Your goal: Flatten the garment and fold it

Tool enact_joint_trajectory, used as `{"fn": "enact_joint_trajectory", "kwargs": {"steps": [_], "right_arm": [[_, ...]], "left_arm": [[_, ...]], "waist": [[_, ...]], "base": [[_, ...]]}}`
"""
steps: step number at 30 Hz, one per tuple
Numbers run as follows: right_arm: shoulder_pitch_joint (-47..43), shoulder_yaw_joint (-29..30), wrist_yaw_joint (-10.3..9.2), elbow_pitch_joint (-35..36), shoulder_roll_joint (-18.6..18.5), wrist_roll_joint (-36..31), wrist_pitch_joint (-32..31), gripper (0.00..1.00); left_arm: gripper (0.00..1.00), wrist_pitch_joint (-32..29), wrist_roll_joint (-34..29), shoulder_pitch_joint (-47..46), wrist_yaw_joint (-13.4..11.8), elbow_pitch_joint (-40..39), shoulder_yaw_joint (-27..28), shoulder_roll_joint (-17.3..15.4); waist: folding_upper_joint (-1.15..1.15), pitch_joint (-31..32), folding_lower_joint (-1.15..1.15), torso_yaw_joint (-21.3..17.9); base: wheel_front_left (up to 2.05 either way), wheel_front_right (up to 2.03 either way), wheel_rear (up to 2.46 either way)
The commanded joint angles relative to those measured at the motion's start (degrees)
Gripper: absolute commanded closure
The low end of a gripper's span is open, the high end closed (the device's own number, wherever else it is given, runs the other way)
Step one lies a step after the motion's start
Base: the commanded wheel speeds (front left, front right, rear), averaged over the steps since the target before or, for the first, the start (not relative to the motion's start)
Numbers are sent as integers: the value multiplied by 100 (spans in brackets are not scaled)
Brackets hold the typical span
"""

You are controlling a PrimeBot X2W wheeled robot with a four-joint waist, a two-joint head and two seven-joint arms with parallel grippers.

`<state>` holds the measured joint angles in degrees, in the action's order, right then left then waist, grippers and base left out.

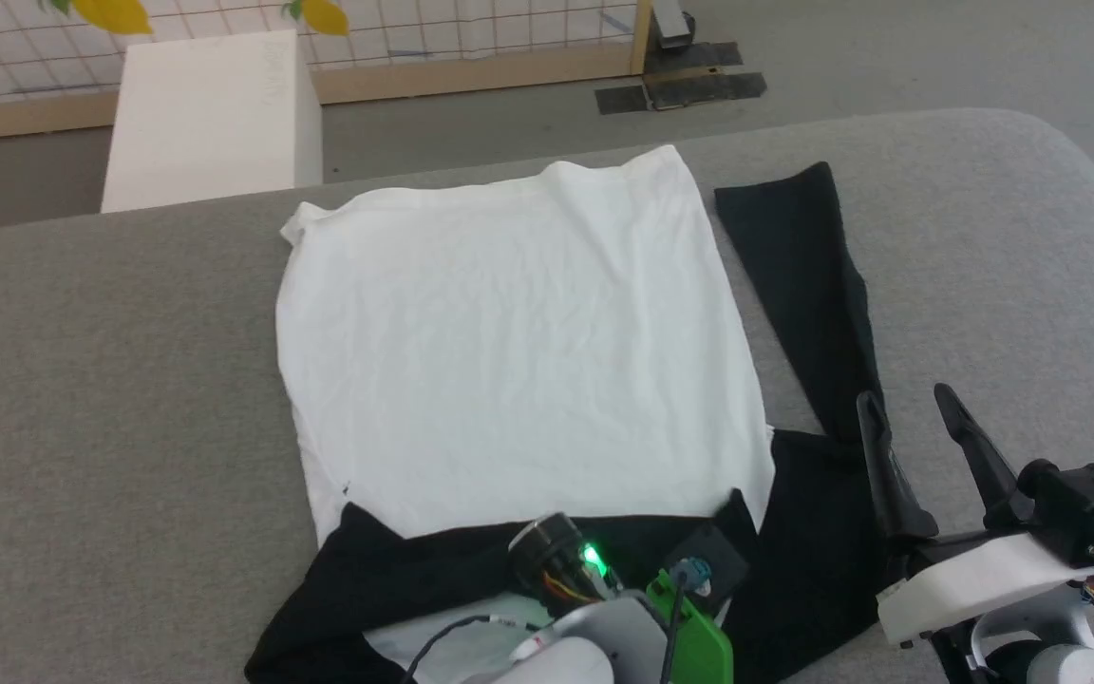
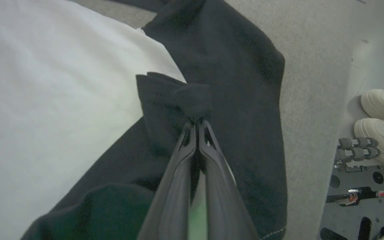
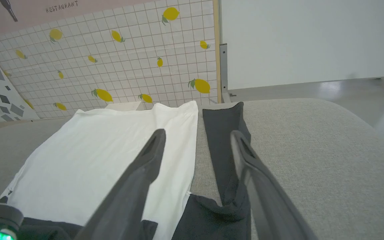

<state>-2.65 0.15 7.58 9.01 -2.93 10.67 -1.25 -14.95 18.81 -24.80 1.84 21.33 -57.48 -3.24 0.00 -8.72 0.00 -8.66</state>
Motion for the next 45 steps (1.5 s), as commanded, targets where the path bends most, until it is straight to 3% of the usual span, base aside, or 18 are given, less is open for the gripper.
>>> {"fn": "enact_joint_trajectory", "kwargs": {"steps": [1,2,3,4,5,9,14,22,28,32,39,45], "right_arm": [[4,-18,-9,-29,5,30,19,0],[1,-26,-9,-39,5,32,21,0],[-5,-29,-9,-50,5,37,22,0],[-10,-27,-9,-59,5,43,22,0],[-15,-20,-9,-67,5,44,19,0],[-44,25,-9,-103,5,23,-38,0],[108,254,-9,-140,5,-124,-181,0],[1204,988,-9,-640,-136,-463,-581,0],[2461,1480,-9,-1599,-382,-406,-1047,0],[3304,1752,-9,-2310,-615,-557,-1469,0],[4538,2023,-9,-3234,-971,-876,-2272,0],[5185,2199,-9,-3687,-1099,-1144,-2920,0]], "left_arm": [[100,32,50,-103,58,194,-76,24],[100,23,100,-103,74,314,-122,28],[71,0,215,-87,85,422,-162,31],[27,-46,373,-68,124,475,-213,32],[0,-70,518,-55,143,484,-229,33],[0,84,1276,-19,155,232,-41,34],[0,1048,1662,-74,-297,-233,780,-23],[0,2666,1400,199,-1380,-761,2241,-988],[0,2980,1090,458,-1835,-1140,3071,-1413],[0,2991,692,627,-1840,-1742,3715,-1383],[0,2993,140,927,-1449,-2320,4638,-1047],[0,2994,-205,1018,-1044,-2385,5084,-729]], "waist": [[0,-80,0,-165],[0,-83,0,-187],[0,-85,0,-208],[0,-85,0,-222],[0,-84,0,-225],[0,-57,0,-158],[0,-47,0,58],[0,-373,0,515],[0,-915,0,890],[0,-1368,0,1138],[0,-2124,0,1455],[0,-2485,0,1576]], "base": [[0,0,0],[0,0,0],[0,0,0],[0,0,0],[0,0,0],[0,0,0],[0,0,0],[0,0,0],[0,0,0],[0,0,0],[0,0,0],[0,0,0]]}}
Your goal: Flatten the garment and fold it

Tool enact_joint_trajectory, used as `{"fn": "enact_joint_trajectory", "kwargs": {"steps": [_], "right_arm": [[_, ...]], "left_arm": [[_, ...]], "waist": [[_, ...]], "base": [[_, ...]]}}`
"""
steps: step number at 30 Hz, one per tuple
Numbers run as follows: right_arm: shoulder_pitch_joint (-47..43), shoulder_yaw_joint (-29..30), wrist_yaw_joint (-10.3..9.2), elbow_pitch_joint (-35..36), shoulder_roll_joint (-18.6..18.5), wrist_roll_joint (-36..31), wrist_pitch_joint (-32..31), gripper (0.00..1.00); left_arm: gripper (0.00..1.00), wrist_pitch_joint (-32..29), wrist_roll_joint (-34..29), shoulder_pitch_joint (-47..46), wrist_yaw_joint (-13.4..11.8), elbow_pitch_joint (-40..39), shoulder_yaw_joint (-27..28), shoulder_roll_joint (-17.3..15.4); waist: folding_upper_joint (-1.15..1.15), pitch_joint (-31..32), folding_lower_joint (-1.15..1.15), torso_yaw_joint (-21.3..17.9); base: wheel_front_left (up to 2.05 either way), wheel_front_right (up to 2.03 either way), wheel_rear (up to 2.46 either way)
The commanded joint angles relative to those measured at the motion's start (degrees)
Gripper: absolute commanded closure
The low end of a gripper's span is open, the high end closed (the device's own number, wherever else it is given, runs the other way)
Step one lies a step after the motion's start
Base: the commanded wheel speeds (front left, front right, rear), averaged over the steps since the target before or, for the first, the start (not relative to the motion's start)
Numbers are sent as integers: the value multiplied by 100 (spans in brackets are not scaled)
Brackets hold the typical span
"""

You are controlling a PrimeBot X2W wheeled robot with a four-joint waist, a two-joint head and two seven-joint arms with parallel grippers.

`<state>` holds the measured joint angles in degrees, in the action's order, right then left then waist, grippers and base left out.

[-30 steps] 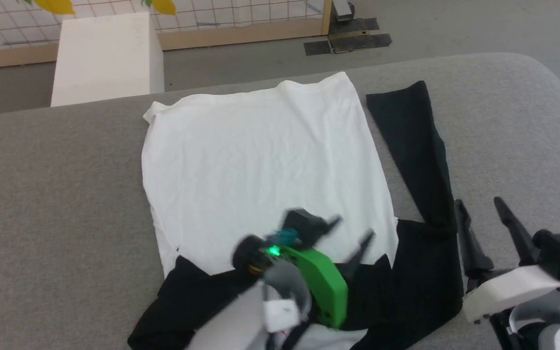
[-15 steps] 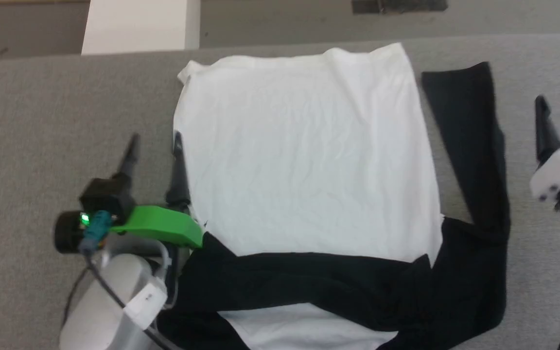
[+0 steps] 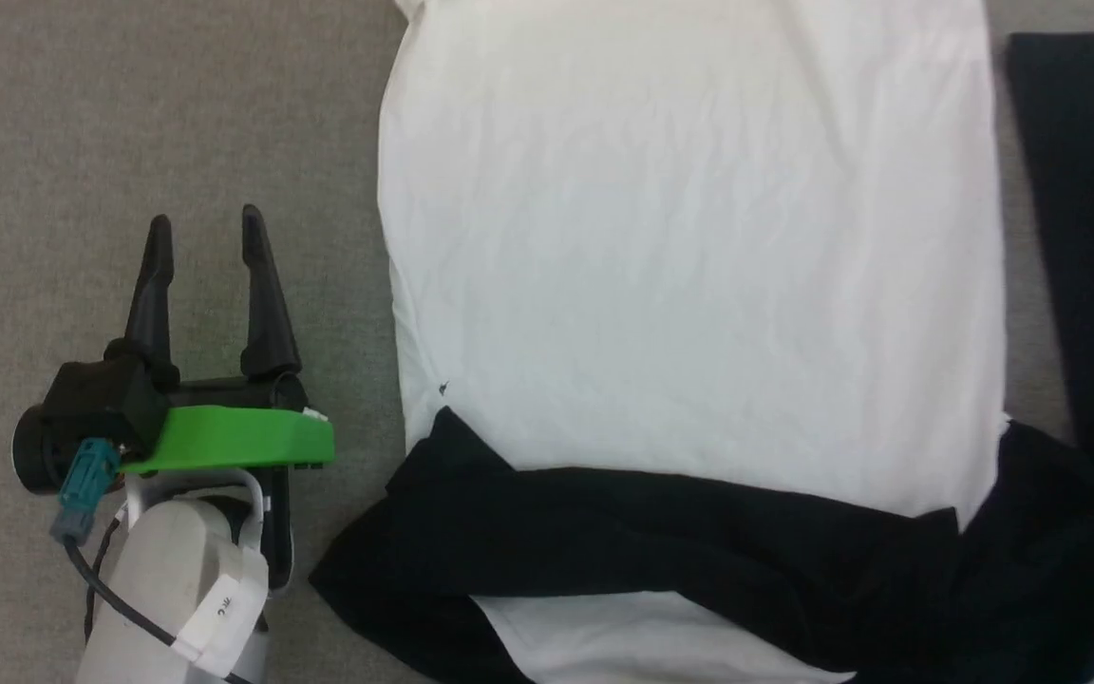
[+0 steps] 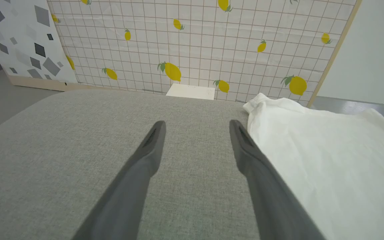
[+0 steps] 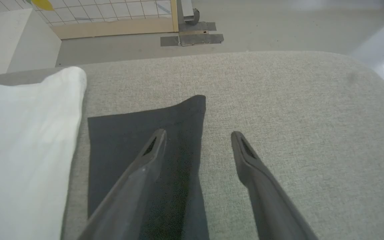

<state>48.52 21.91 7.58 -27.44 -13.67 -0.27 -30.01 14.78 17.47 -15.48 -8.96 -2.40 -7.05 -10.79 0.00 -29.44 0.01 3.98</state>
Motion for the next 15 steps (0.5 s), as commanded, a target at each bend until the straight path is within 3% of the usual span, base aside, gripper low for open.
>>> {"fn": "enact_joint_trajectory", "kwargs": {"steps": [1,4,5,7,15], "right_arm": [[117,42,-9,-93,-36,-101,-138,0],[221,117,-9,-205,-26,-182,-489,0],[239,147,-9,-215,-27,-185,-560,38],[255,165,-9,-203,-60,-200,-609,98],[-340,198,-9,153,-154,18,-164,100]], "left_arm": [[0,21,-118,95,91,-14,101,68],[0,21,-258,131,267,-10,296,219],[0,21,-290,144,311,1,346,258],[0,21,-355,177,412,47,452,335],[0,21,-559,453,733,310,810,540]], "waist": [[0,-427,-1,320],[0,-428,-1,332],[0,-415,-1,330],[0,-351,-1,313],[0,405,-1,137]], "base": [[0,0,0],[0,0,0],[0,0,0],[0,0,0],[0,0,0]]}}
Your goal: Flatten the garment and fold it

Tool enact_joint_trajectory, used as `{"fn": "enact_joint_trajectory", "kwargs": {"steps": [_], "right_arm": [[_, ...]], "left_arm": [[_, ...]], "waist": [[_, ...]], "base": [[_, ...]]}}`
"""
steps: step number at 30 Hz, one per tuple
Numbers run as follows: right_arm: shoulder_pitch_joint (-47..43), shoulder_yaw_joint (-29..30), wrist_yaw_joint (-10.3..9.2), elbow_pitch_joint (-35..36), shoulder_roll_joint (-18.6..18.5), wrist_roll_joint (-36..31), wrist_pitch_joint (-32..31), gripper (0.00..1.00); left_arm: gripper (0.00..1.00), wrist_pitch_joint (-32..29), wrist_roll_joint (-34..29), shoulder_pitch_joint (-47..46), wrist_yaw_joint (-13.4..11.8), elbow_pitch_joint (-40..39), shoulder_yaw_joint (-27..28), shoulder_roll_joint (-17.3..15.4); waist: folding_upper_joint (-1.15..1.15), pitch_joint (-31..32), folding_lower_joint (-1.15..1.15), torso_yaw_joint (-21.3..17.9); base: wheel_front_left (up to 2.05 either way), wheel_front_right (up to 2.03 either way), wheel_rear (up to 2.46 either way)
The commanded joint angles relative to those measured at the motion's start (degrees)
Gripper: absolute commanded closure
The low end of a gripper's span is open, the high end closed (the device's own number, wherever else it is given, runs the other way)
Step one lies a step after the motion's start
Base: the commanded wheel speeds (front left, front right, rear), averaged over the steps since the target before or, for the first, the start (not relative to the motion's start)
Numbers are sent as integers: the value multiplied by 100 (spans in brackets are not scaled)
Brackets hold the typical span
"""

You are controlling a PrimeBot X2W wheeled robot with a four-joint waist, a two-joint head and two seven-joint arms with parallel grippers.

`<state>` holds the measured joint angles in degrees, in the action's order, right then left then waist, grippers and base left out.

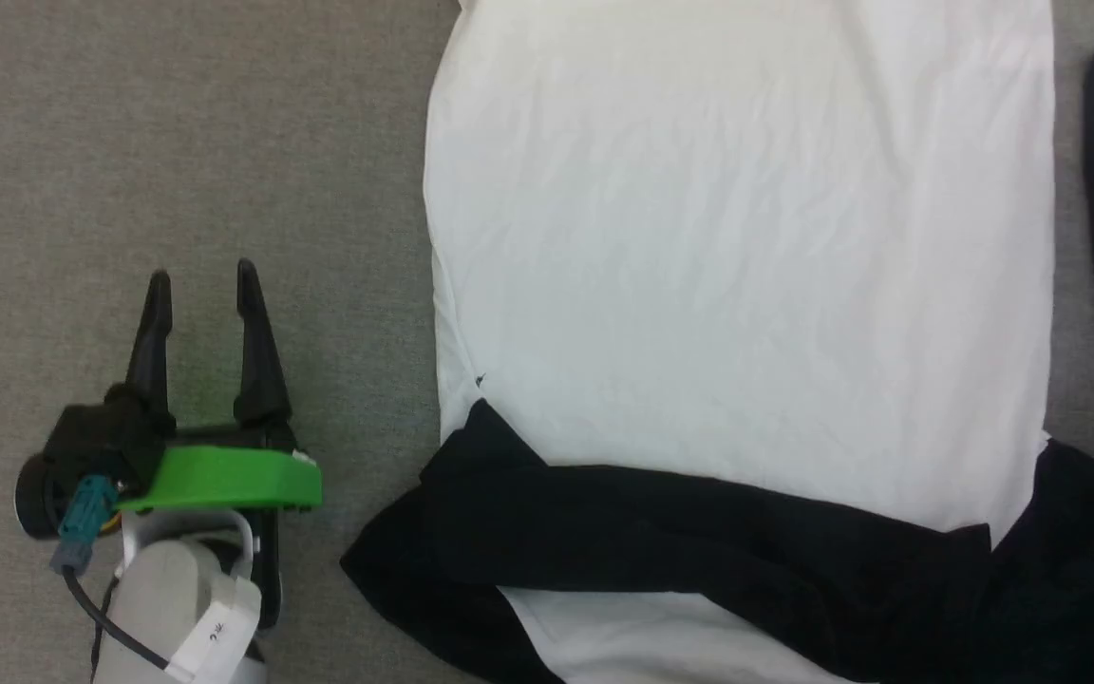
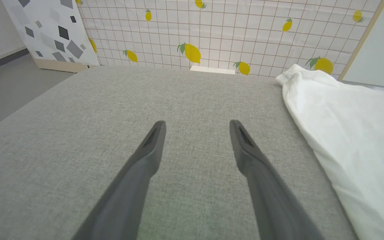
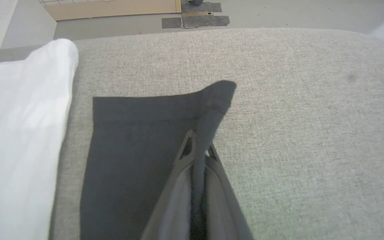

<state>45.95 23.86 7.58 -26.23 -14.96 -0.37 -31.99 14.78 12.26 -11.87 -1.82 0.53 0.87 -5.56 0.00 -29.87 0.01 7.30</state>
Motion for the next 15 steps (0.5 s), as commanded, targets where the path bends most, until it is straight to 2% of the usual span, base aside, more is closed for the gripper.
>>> {"fn": "enact_joint_trajectory", "kwargs": {"steps": [1,8,15], "right_arm": [[-237,19,-9,127,-40,63,109,100],[-1334,185,-9,1191,-71,266,287,100],[-2394,134,-9,3140,37,312,-104,100]], "left_arm": [[0,21,-61,155,50,62,56,35],[0,21,-191,628,227,245,238,106],[0,21,-267,1018,333,331,317,150]], "waist": [[0,612,-1,-231],[0,1522,-1,-453],[0,2129,-1,-643]], "base": [[0,0,0],[0,0,0],[0,0,0]]}}
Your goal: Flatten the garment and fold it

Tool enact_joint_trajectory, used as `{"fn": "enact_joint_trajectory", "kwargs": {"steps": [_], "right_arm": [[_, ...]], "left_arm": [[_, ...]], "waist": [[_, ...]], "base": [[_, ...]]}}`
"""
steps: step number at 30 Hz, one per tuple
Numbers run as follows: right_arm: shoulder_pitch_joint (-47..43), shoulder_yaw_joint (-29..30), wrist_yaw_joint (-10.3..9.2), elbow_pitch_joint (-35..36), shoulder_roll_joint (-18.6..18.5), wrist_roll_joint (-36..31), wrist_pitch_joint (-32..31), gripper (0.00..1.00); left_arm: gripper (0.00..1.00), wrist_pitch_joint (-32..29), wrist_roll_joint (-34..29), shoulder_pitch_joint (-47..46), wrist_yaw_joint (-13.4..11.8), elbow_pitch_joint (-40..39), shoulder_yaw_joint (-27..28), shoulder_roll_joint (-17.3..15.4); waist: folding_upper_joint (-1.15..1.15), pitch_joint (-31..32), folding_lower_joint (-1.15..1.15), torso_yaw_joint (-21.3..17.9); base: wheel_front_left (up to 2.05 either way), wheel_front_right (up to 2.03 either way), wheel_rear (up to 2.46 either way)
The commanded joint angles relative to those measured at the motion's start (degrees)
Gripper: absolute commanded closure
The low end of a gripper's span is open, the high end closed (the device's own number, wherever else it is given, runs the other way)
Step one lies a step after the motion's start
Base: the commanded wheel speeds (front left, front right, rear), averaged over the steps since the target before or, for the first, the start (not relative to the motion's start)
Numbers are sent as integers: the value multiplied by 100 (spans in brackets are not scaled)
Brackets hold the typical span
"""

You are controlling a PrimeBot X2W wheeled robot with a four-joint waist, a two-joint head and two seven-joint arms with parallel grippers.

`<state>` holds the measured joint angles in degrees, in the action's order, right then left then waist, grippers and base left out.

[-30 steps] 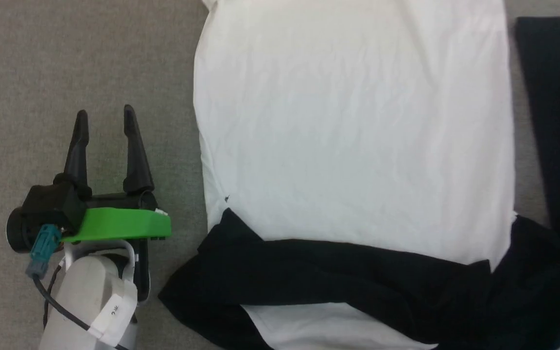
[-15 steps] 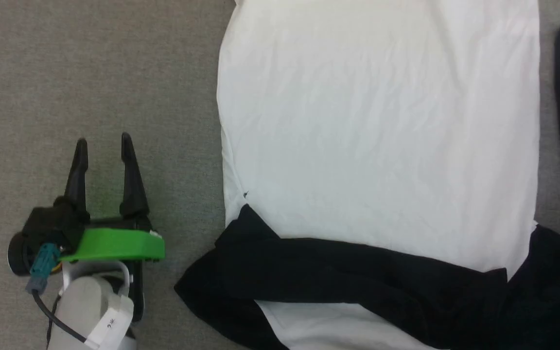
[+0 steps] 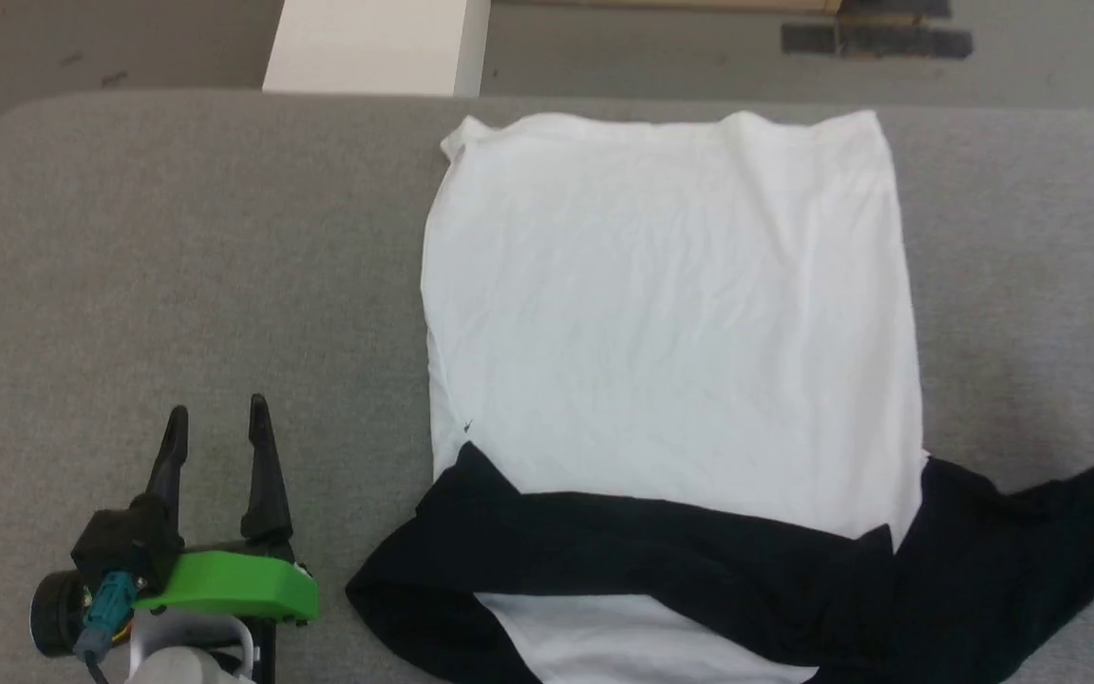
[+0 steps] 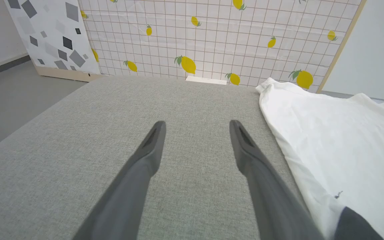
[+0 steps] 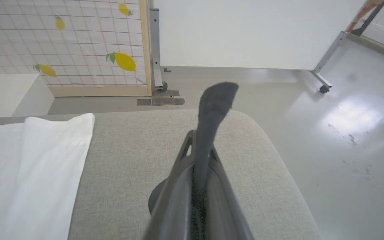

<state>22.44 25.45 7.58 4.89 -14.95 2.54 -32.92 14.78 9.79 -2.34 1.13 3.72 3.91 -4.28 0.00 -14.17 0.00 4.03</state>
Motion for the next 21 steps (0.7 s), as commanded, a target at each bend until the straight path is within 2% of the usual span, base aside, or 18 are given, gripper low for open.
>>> {"fn": "enact_joint_trajectory", "kwargs": {"steps": [1,7,11,16,21], "right_arm": [[-172,-120,-9,346,64,47,-119,100],[-672,-980,-9,1815,138,268,-858,100],[-821,-1790,-9,2339,76,385,-1215,100],[-657,-3131,-9,2542,46,519,-1377,100],[-297,-4610,-9,2204,168,679,-1336,100]], "left_arm": [[0,21,-25,102,47,19,22,27],[0,21,-58,183,108,45,8,55],[0,21,-76,182,134,58,-40,73],[0,21,-93,164,161,73,-99,89],[0,22,-101,117,174,102,-172,103]], "waist": [[0,619,0,-341],[0,773,0,-378],[0,796,0,-339],[0,752,0,-256],[0,672,0,-116]], "base": [[0,0,0],[0,0,0],[0,0,0],[0,0,0],[0,0,0]]}}
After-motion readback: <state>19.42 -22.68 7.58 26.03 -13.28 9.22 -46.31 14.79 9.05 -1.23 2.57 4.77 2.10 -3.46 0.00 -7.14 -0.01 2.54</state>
